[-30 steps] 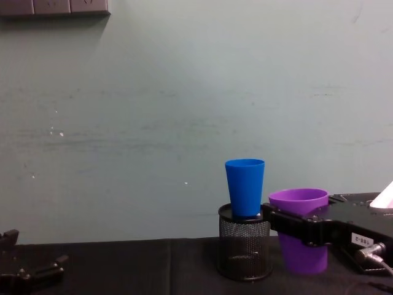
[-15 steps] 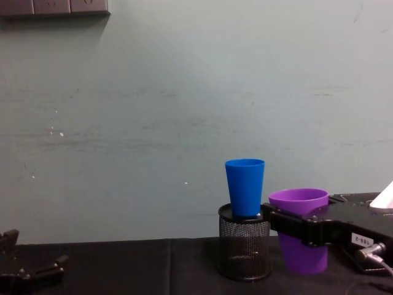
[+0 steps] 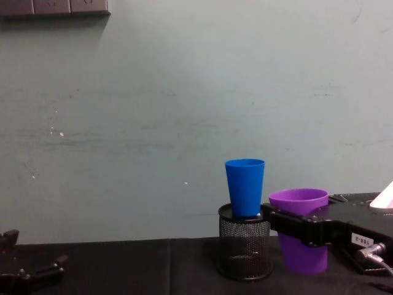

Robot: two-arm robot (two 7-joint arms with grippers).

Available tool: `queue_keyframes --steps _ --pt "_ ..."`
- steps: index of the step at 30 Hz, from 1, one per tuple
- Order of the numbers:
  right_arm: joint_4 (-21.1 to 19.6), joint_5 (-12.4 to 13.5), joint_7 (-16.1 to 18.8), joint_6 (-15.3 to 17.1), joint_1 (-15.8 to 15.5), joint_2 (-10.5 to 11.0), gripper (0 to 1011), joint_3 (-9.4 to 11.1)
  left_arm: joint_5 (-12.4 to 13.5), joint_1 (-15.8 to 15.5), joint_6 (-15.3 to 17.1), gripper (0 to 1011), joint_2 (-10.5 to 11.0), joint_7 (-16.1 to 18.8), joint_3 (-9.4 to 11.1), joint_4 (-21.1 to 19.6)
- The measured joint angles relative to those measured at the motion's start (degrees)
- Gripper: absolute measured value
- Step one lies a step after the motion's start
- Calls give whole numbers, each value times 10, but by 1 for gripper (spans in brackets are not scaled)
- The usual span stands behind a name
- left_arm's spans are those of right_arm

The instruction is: Pick up one cup with a gripper and tap it against the other cup.

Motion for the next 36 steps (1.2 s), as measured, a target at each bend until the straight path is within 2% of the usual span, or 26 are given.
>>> queue_keyframes --steps 36 --pt "0 0 0 0 0 0 750 0 0 0 0 1000 0 0 0 0"
